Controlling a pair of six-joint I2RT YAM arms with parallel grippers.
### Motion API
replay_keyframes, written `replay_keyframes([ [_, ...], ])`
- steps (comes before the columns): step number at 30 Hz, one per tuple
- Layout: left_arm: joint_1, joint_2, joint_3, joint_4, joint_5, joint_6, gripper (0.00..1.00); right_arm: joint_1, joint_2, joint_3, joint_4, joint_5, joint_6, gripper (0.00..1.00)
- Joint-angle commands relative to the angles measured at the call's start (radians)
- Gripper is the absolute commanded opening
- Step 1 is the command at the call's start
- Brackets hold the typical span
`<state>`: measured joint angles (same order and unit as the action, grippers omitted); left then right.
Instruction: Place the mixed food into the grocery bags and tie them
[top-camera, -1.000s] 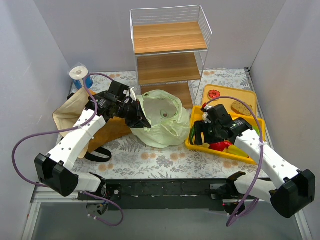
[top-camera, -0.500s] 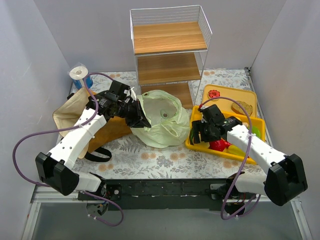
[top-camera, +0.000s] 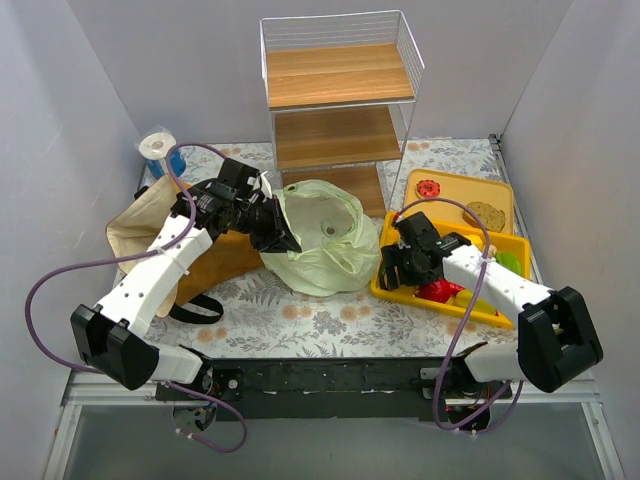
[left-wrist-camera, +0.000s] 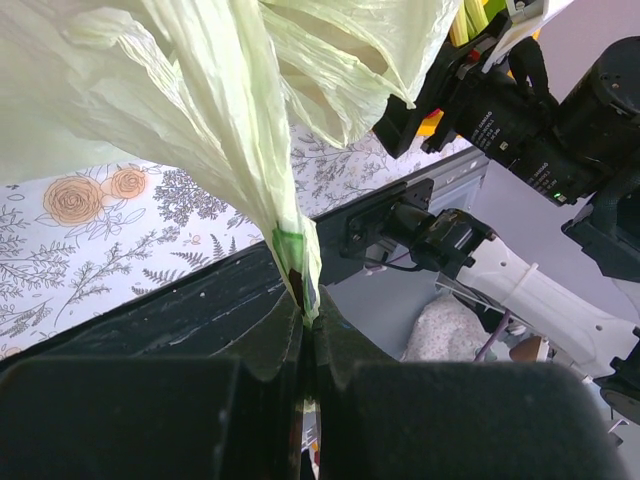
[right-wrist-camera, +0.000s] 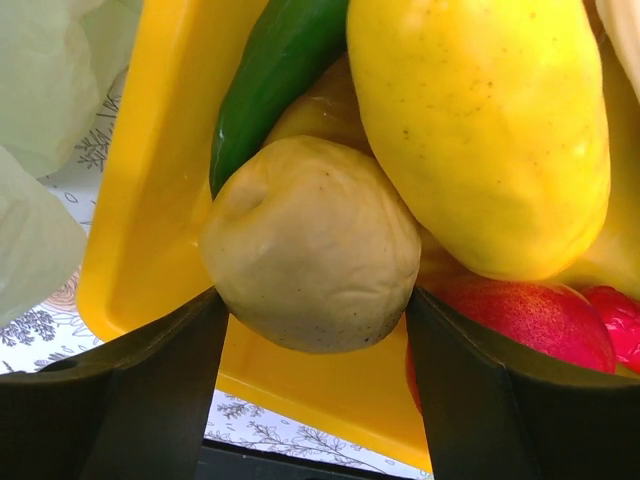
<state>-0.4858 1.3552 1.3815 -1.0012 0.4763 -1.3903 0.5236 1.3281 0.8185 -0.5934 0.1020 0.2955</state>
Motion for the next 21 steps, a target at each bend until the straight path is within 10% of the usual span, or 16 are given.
replay_keyframes([
  [1, 0.007, 0.007, 0.045, -0.017, -0.016, 0.016, 0.0, -0.004, 0.02, -0.018, 0.072, -0.005, -0.027, 0.74],
  [9, 0.007, 0.012, 0.034, -0.016, -0.013, 0.025, 0.0, -0.002, -0.041, 0.024, 0.044, -0.009, -0.079, 0.31],
  [21, 0.009, -0.001, 0.022, -0.019, -0.022, 0.019, 0.0, 0.019, -0.362, 0.272, 0.113, -0.095, -0.098, 0.16],
])
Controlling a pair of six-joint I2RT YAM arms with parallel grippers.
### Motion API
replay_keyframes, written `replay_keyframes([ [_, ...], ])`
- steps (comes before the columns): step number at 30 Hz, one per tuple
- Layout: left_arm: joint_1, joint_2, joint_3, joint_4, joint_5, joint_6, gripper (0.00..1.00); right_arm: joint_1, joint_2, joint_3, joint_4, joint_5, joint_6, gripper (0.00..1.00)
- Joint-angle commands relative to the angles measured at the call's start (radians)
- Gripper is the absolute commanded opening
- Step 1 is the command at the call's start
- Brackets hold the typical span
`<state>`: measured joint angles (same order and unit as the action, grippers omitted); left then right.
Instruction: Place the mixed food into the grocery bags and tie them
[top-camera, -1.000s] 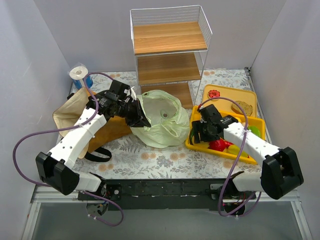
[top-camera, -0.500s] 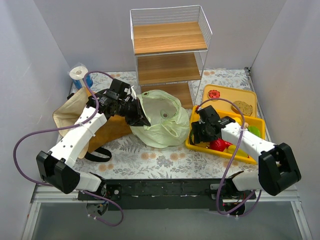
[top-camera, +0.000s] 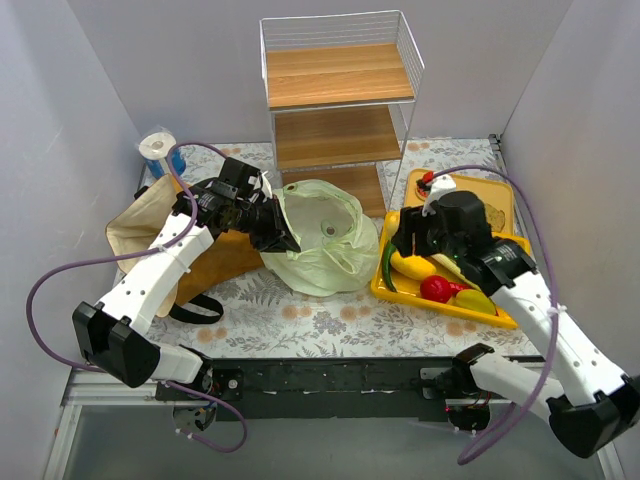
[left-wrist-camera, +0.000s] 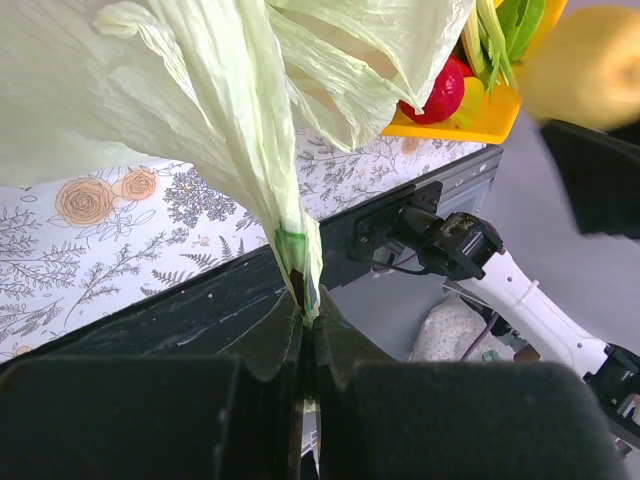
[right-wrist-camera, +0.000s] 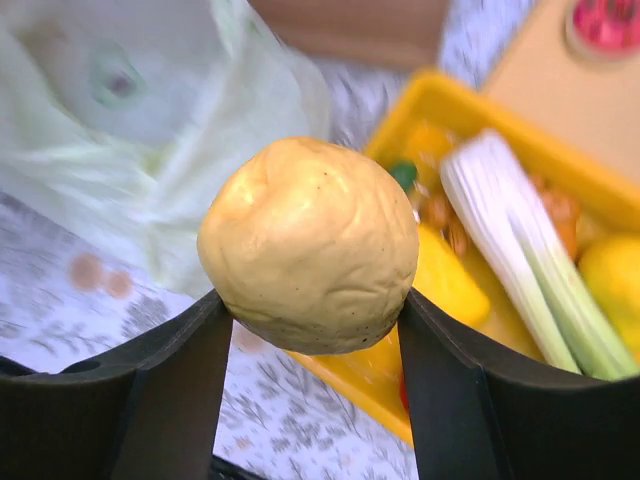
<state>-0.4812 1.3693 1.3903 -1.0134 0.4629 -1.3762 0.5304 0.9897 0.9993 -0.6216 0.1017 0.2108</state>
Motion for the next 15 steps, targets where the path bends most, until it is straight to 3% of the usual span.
replay_keyframes([
  [1, 0.006, -0.015, 0.013, -0.007, -0.006, 0.005, 0.0, 0.016, -0.008, 0.107, 0.166, -0.14, -0.008, 0.16],
  [3, 0.006, -0.015, 0.013, -0.008, -0.004, 0.006, 0.0, 0.036, 0.071, 0.171, 0.198, -0.228, -0.007, 0.15],
  [10, 0.004, -0.027, 0.001, -0.007, 0.002, 0.002, 0.0, 0.204, 0.305, 0.3, 0.312, -0.281, -0.042, 0.16],
  [15, 0.006, -0.039, -0.004, -0.005, 0.003, -0.001, 0.0, 0.23, 0.521, 0.426, 0.18, -0.249, -0.024, 0.22],
])
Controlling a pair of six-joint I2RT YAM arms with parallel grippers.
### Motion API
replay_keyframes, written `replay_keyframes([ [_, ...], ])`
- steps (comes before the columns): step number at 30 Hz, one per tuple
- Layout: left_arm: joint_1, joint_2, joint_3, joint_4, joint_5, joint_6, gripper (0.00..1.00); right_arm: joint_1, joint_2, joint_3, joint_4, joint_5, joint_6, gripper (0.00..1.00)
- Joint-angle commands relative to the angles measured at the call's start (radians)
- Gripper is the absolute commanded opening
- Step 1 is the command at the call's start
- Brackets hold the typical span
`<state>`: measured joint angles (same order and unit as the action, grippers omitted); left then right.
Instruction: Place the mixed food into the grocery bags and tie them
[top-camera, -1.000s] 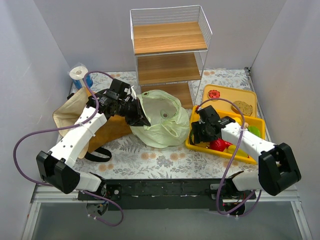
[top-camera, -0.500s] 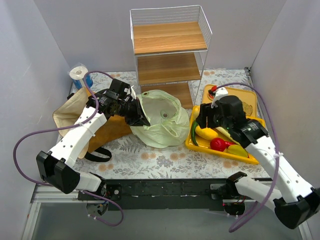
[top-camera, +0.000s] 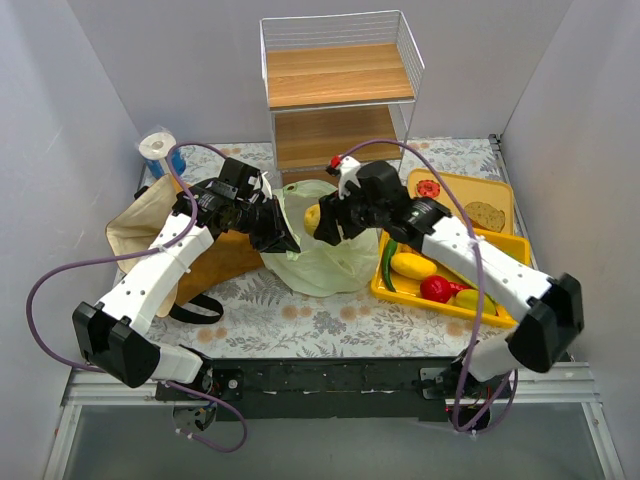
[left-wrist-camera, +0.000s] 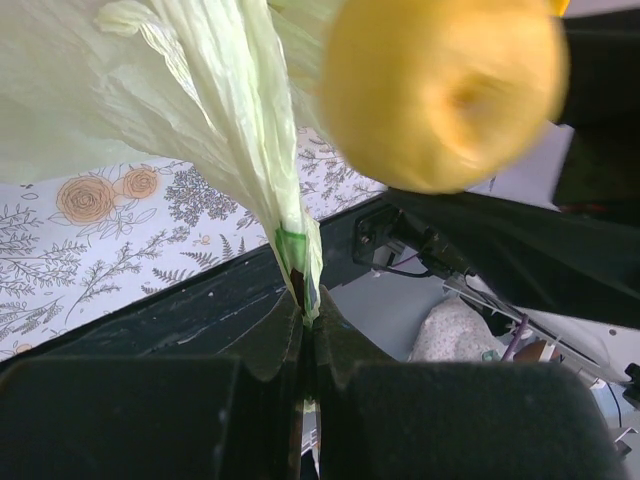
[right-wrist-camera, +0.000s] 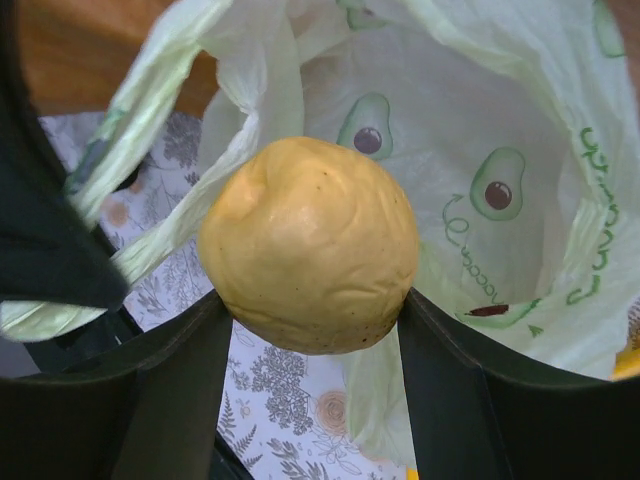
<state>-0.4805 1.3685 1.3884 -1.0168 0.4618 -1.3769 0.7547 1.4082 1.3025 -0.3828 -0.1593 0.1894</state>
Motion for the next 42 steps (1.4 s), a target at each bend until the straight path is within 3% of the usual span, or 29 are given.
replay_keyframes([
  [1, 0.005, -0.039, -0.003, 0.0, 0.005, -0.001, 0.0, 0.006, 0.126, 0.167, -0.083, 0.024, -0.005, 0.3],
  [2, 0.003, -0.042, -0.006, 0.003, 0.008, -0.002, 0.0, 0.006, 0.144, 0.187, -0.115, 0.027, -0.014, 0.42],
  [3, 0.005, -0.042, -0.012, 0.003, 0.011, -0.002, 0.0, 0.006, 0.162, 0.201, -0.123, 0.029, -0.031, 0.68],
  [6, 0.003, -0.043, -0.02, 0.007, 0.02, -0.002, 0.0, 0.006, 0.134, 0.208, -0.09, 0.009, -0.05, 0.98],
  [13, 0.005, -0.045, -0.031, 0.012, 0.015, -0.01, 0.0, -0.024, -0.106, 0.015, -0.123, 0.144, 0.036, 0.98],
  [19, 0.003, -0.048, -0.031, 0.014, 0.012, -0.014, 0.0, -0.186, -0.235, -0.123, -0.512, 0.331, 0.169, 0.95],
  [26, 0.003, -0.036, -0.029, 0.012, 0.026, -0.004, 0.0, -0.308, -0.232, -0.247, -0.702, 0.392, 0.229, 0.99],
  [34, 0.005, -0.031, -0.028, 0.014, 0.025, -0.005, 0.0, -0.423, -0.244, -0.364, -0.627, 0.402, 0.148, 0.99],
  [42, 0.003, -0.034, -0.017, 0.006, 0.002, -0.007, 0.0, -0.465, -0.227, -0.463, -0.42, 0.265, 0.062, 0.98],
])
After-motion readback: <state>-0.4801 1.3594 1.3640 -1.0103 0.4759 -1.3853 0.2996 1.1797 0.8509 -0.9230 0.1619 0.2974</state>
